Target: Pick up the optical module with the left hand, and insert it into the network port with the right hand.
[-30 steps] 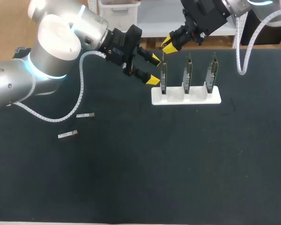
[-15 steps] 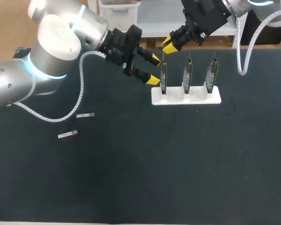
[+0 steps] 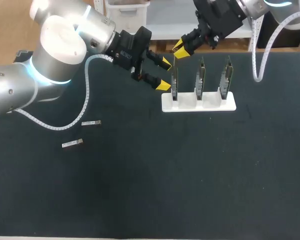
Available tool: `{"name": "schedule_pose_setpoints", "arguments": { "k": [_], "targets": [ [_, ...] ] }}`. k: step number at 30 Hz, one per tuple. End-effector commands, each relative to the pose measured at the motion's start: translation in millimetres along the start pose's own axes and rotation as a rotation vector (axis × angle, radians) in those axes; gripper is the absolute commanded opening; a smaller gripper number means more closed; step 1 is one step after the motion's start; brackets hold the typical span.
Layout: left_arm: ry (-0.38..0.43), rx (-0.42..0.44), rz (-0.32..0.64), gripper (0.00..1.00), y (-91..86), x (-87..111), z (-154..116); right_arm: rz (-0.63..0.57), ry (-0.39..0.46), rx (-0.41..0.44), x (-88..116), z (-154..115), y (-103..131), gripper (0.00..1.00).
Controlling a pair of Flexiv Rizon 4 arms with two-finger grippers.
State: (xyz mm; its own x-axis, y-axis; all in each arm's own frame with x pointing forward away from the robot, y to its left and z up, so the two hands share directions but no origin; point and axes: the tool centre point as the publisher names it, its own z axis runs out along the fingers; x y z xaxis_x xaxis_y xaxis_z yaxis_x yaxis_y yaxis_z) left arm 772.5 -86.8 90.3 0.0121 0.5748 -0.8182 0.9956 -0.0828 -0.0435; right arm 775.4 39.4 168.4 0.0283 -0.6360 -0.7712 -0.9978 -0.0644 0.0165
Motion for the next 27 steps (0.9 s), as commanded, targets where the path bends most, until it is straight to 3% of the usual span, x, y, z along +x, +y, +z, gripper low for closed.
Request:
{"name": "schedule_pose_setpoints", "arguments": {
  "k": [1, 27],
  "targets": [
    [0.004, 0.004, -0.001, 1.0, 1.8, -0.6, 0.2, -0.005, -0.005, 0.013, 1.6, 1.6, -0.8, 0.0],
    [0.004, 0.004, -0.001, 1.0, 1.8, -0.6, 0.2, -0.027, 0.0, 0.027, 3.5, 1.2, -4.0, 0.0]
  ]
}}
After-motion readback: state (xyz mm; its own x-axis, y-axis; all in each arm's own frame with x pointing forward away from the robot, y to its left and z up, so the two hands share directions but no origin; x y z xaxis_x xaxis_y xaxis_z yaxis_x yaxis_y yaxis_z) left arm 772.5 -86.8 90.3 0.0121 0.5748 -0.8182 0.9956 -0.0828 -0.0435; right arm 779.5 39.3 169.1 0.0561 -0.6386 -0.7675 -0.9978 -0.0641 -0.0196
